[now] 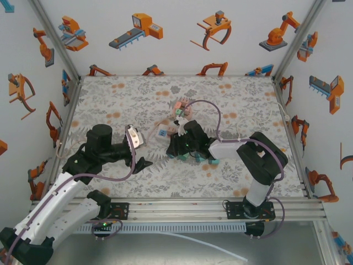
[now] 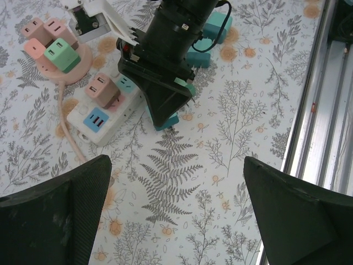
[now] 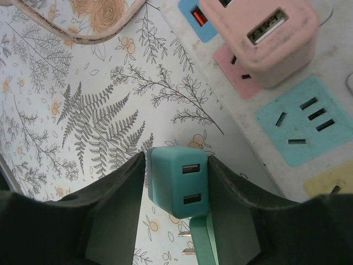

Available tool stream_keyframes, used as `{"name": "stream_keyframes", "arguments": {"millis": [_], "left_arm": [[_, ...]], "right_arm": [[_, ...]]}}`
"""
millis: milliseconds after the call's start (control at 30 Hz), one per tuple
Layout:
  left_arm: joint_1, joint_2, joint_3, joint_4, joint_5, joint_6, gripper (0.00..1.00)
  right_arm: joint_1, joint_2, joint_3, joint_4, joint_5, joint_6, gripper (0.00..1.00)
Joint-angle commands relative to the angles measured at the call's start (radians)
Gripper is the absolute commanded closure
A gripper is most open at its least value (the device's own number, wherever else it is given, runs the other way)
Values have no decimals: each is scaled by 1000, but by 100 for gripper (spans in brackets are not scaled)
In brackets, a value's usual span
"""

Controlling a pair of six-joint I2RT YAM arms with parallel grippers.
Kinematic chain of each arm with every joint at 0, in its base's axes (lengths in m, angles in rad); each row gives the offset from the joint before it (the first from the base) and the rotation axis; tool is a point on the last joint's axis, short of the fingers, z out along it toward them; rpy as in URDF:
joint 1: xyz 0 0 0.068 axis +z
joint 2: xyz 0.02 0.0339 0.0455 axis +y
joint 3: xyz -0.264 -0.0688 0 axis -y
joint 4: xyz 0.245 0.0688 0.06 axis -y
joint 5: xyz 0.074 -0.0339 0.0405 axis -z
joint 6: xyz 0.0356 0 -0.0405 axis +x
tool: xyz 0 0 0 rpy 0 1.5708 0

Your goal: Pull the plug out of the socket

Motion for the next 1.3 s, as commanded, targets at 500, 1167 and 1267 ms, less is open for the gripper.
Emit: {"name": "stream_keyframes", "arguments": {"millis": [500,1167,1267], "left_arm": [[-5,121,-4,186,-337,-310,3],[148,451,170,152,-477,-996,1],[150,520,220,112,-503,-1058,8]], "right_arm": [[8,-286,-103,23,205,-204,50],[7,-318,-195,485,273,-544,37],[5,-278,-158,475,261,-540,36]]}}
